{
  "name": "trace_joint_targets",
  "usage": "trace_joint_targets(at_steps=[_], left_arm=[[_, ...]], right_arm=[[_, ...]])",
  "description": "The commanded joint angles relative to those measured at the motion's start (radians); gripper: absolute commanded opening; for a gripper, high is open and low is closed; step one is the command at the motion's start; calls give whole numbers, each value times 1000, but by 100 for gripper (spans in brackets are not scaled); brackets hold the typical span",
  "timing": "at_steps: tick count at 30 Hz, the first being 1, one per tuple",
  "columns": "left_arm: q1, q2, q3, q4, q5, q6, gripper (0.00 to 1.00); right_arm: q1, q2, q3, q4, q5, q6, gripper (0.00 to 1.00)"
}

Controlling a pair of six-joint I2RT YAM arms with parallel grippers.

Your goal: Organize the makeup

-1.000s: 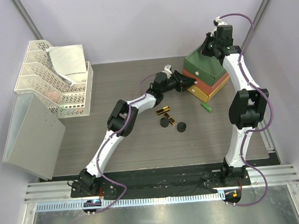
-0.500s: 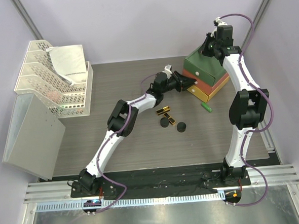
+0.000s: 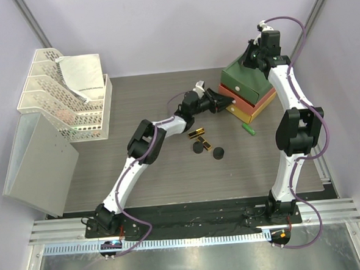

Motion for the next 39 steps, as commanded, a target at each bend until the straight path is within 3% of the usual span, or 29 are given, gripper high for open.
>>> trace_joint_targets(at_steps=[1, 14, 19, 25, 26, 29, 37, 39], left_arm=[[5, -126, -124, 33, 86, 73, 0], [39, -339, -558, 119, 201, 204, 0], [42, -372, -572, 89, 231, 245, 3], [43, -422, -538, 0, 258, 375, 49], [46, -439, -525, -63, 264, 407, 56], [51, -497, -519, -196, 281, 533, 66], [60, -674, -552, -621, 267, 958, 71], [62, -715, -546, -810, 209, 1062, 71]], right_arm=[[3, 146, -119, -439, 71, -52, 1], [3, 161, -110, -439, 61, -50, 1], [1, 166, -108, -438, 61, -49, 1], [1, 166, -105, -439, 63, -49, 1], [1, 164, -107, -439, 66, -49, 1], [3, 163, -110, -439, 69, -50, 1], [1, 166, -105, -439, 64, -50, 1], [1, 167, -104, -441, 64, -50, 1]])
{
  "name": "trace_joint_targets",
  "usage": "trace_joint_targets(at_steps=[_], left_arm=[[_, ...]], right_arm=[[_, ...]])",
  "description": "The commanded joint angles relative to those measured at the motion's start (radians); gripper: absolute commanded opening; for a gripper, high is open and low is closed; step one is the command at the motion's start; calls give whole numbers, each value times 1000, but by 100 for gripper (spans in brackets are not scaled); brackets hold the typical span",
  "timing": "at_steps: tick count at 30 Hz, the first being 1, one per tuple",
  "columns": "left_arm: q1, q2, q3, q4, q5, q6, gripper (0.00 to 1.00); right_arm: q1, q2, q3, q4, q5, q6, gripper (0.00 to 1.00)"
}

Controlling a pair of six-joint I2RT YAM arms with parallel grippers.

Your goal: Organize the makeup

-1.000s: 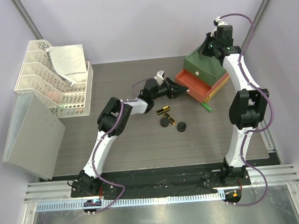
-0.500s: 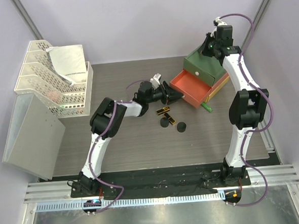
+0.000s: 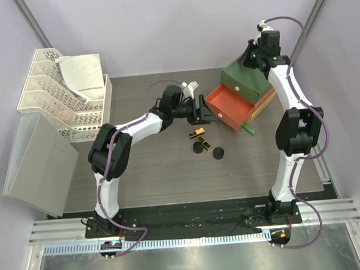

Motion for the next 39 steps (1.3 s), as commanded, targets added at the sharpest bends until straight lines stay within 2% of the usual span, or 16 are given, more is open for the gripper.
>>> trace_joint_targets(at_steps=[1, 7, 12, 24, 32, 36, 38, 39], left_arm=[[6, -124, 6, -444, -75, 390, 71], [-6, -163, 28, -765, -300, 650, 72], [-68, -105, 141, -954, -461, 851, 79], [-175, 43, 249, -1014, -492, 877, 80], [-187, 99, 270, -990, -526, 848, 79], [-186, 128, 313, -988, -541, 839, 75], [-186, 142, 321, -988, -544, 834, 71], [-187, 145, 330, -990, -556, 826, 64]], right_arm=[[1, 163, -108, -440, 66, -50, 1], [1, 164, -114, -440, 64, -50, 1], [1, 169, -114, -441, 63, -52, 1], [1, 172, -117, -441, 60, -53, 1], [1, 175, -115, -441, 52, -50, 1], [1, 175, -112, -441, 49, -49, 1], [1, 175, -109, -440, 49, -47, 1], [1, 174, -109, -440, 48, -47, 1]])
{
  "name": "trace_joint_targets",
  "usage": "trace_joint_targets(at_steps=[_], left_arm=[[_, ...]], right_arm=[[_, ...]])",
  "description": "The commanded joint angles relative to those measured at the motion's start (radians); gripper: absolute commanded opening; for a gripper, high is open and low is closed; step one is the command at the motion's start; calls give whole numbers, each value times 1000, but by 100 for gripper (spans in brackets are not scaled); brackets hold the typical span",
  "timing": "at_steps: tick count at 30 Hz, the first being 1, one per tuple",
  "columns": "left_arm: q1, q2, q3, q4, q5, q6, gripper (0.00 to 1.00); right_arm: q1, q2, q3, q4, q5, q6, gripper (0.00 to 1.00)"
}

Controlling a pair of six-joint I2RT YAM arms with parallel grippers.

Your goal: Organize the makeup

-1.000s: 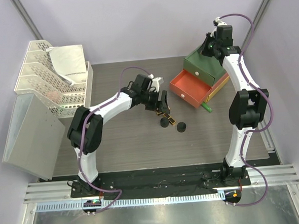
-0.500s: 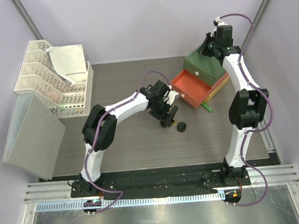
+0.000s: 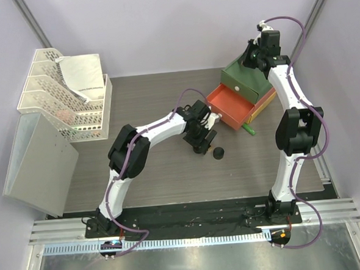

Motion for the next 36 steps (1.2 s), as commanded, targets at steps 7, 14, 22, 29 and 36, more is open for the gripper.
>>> trace_joint_targets(at_steps=[7, 14, 22, 29, 36], left_arm=[[2, 13, 16, -1, -58, -15, 5], [6, -152, -67, 16, -136, -41, 0], [9, -203, 109, 54, -196, -107, 0], [25, -28, 499, 35, -108, -165, 0], [81, 51, 582, 203, -59, -285, 0]], right_arm=[[1, 161, -113, -440, 58, -50, 1], [1, 168, -104, -441, 55, -48, 1], [1, 174, -100, -441, 55, -47, 1], [1, 177, -103, -442, 52, -45, 1], [1, 178, -109, -441, 44, -45, 1]])
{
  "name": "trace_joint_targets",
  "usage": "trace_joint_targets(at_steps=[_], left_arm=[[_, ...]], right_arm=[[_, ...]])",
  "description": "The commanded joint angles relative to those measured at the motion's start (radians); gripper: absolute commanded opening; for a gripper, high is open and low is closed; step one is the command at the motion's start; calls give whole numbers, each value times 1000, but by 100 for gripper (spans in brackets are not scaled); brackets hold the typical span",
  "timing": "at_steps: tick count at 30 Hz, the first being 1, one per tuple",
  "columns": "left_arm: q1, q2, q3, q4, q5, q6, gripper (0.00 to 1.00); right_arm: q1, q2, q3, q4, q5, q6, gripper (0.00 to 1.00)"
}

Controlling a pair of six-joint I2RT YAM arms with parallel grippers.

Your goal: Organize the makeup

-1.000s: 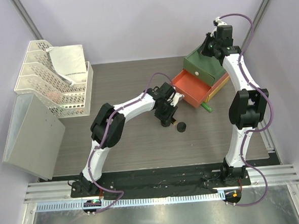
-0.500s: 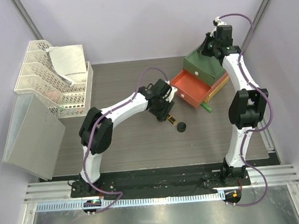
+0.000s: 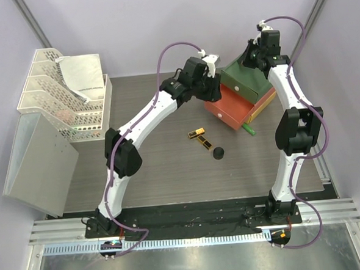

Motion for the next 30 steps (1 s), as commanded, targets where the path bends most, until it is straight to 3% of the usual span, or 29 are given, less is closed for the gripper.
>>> trace_joint_targets(at_steps=[1, 8, 11, 14, 15, 18, 20, 27, 30], left_arm=[[38, 88, 96, 106, 42, -74, 0], [47, 234, 231, 158, 88, -157, 1], [48, 256, 242, 158, 99, -166, 7], [47, 251, 234, 157, 116, -155, 33], [47, 248, 233, 155, 114, -151, 54], [42, 234, 225, 152, 102, -121, 75], [42, 230, 230, 157, 96, -111, 81], [44, 168, 233, 132, 127, -52, 84], [42, 90, 156, 103, 165, -10, 83]], right_arm=[[1, 173, -119, -433, 51, -44, 1], [1, 179, -118, -433, 47, -45, 1], [1, 176, -119, -433, 49, -45, 1], [1, 179, -119, -435, 51, -45, 1], [1, 179, -118, -433, 52, -45, 1], [1, 182, -112, -433, 51, -45, 1], [1, 186, -109, -433, 49, -45, 1], [1, 191, -107, -435, 51, -44, 1], [1, 194, -104, -435, 47, -42, 1]])
